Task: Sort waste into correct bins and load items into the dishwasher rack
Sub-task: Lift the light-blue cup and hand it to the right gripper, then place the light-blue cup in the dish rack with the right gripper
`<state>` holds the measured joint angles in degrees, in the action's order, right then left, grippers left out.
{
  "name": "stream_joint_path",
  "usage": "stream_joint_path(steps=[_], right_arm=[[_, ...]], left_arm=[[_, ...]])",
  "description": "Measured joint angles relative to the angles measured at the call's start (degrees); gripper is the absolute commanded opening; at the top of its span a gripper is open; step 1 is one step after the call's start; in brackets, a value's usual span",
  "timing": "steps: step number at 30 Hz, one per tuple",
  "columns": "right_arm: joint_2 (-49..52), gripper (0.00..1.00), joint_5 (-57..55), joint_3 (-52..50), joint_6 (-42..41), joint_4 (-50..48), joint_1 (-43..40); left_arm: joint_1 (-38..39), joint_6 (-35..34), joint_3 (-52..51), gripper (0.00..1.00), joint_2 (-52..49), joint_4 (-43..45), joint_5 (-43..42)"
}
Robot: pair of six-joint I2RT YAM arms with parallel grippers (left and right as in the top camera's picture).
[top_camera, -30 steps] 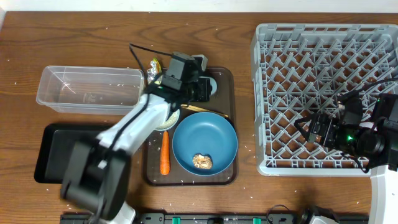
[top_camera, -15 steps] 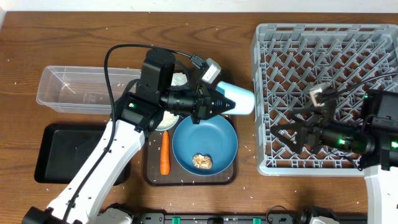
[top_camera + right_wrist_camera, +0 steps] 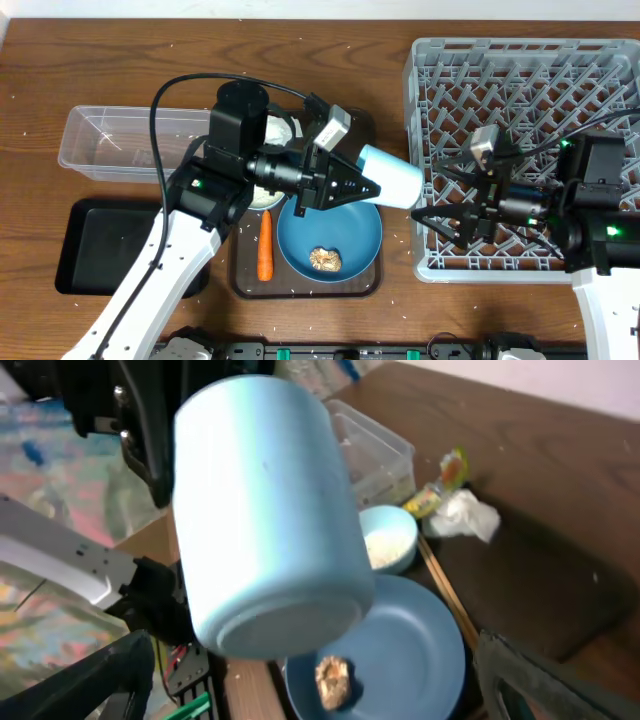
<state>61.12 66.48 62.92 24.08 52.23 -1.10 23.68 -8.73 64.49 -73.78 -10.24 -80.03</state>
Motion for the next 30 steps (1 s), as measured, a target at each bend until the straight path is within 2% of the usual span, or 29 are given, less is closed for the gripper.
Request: stream_joint_path(steps=[7,14,17,20,21,22,23,30], right_arm=[[0.0,0.84,1.0,0.0,-1.9,-5.9,5.1],[1.1,0.61,0.5,0.0,-2.7,-6.7,7.5],[1.9,0.58,0.3,0.0,-3.3,-6.7,7.7],[1.9,0.55,0.3,0.0,-3.6,-6.7,7.7],[1.9,0.54,0.3,0.0,-3.7,-6.7,7.7],[1.9,0.53,-0.2,0.0,-4.1,-6.6,7.7],[1.8,0.51,-1.0,0.0,-4.6,-6.6,7.7],[-0.5,0.54,-16.6,0.0,-15.6,-5.6,6.8]], left_arm=[[0.0,0.0,0.0,0.05,0.1,0.0,-0.7],[0.0,-0.2,0.0,0.06,0.1,0.0,-1.0],[0.0,-0.2,0.0,0.08,0.1,0.0,-1.0],[0.0,-0.1,0.0,0.52,0.1,0.2,-1.0],[0.0,0.0,0.0,0.8,0.1,0.2,-1.0],[0.0,-0.1,0.0,0.93,0.1,0.3,-1.0],[0.0,-0.2,0.0,0.98,0.1,0.7,-1.0],[-3.3,-0.3,0.0,0.98,0.1,3.2,-0.8]])
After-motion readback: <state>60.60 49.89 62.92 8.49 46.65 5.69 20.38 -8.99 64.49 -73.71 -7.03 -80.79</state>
